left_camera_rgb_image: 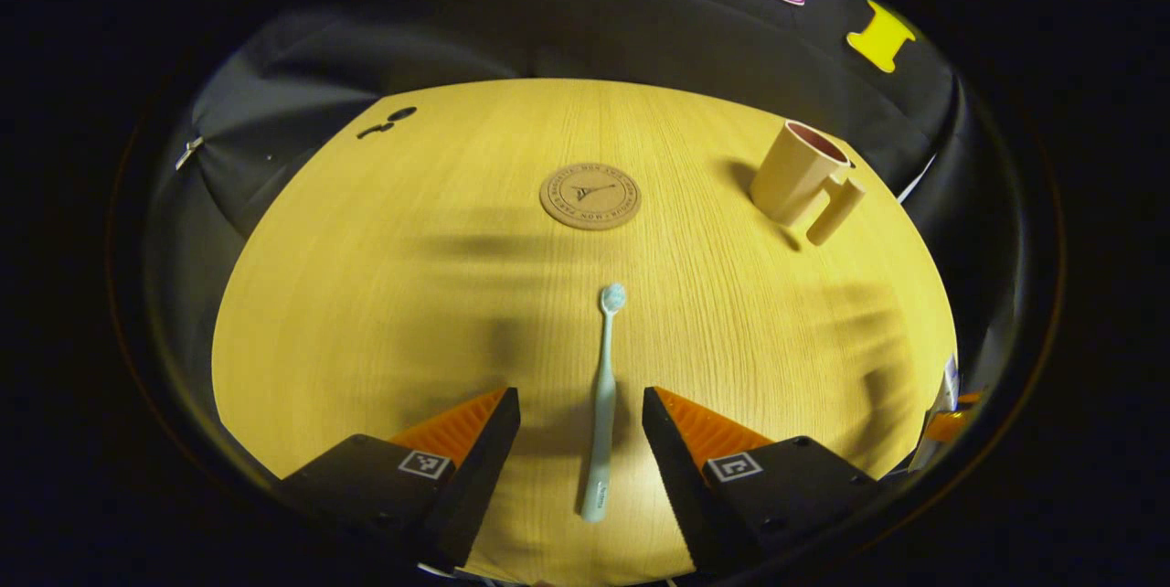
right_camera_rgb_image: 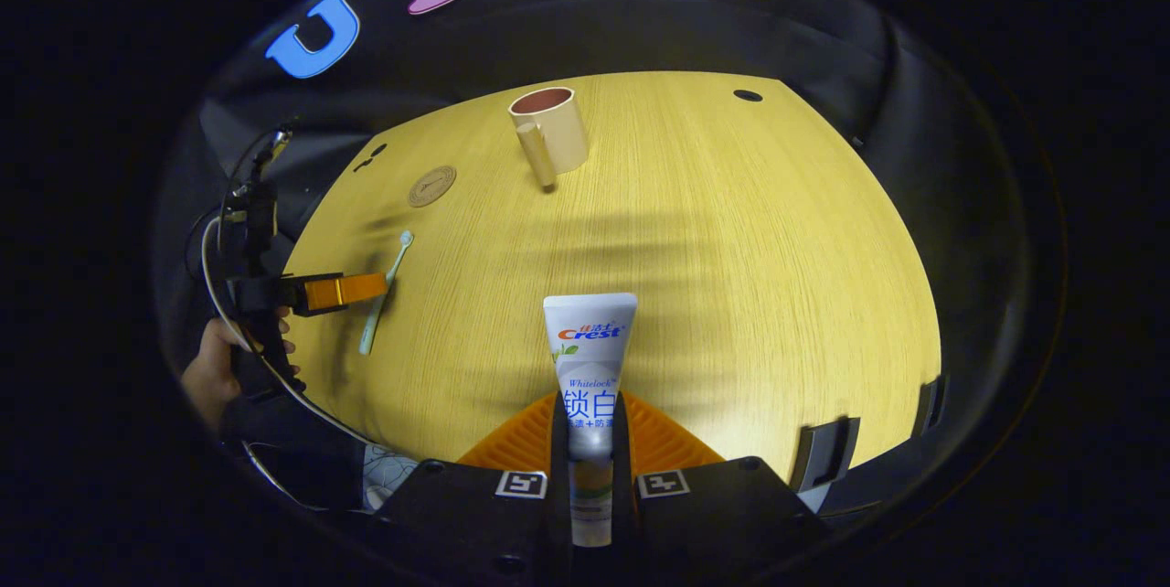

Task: Put the toothbrush and toothpaste on the desktop into the cup, then pick up the cup and place it on the coaster on the desktop.

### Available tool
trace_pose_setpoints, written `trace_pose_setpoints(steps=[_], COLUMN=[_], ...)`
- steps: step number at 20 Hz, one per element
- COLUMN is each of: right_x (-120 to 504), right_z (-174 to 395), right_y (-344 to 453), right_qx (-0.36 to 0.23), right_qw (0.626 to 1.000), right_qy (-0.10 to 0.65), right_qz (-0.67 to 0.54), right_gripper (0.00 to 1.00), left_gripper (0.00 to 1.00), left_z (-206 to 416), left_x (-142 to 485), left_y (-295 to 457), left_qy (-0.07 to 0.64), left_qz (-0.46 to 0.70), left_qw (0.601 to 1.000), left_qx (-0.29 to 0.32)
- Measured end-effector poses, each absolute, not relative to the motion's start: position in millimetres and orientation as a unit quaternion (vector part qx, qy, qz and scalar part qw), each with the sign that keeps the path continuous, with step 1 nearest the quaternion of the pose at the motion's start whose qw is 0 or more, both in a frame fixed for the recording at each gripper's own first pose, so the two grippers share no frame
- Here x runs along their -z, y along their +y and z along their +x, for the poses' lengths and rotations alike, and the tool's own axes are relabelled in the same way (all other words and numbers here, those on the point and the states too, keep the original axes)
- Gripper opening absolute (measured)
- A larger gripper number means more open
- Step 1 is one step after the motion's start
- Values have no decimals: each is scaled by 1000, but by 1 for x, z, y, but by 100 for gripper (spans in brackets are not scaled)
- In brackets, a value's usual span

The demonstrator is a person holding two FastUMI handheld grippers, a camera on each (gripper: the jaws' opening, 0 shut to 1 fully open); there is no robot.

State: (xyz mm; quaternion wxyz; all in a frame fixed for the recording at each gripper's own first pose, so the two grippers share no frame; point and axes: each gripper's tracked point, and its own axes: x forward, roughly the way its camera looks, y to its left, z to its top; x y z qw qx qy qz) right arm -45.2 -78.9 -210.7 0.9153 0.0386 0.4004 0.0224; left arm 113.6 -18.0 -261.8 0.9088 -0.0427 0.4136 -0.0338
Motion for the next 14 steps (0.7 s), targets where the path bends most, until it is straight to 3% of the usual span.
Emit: trace_pose_setpoints(steps=[5,8,12,14], right_x=[198,198,195,190], right_z=[-33,-22,-7,4], right_y=[-80,-76,-71,-71], right_qx=[-36,-49,-66,-70], right_qw=[921,920,920,922], right_qy=[386,387,385,379], right_qz=[38,42,43,43], right_gripper=[21,21,21,21], left_gripper=[76,62,24,16], left_z=[111,109,115,115], left_x=[278,280,279,279], left_y=[-19,-21,-20,-19], left_qy=[442,454,470,483], left_qz=[-1,11,0,5], left_qw=[896,890,882,875], left_qx=[39,51,39,41])
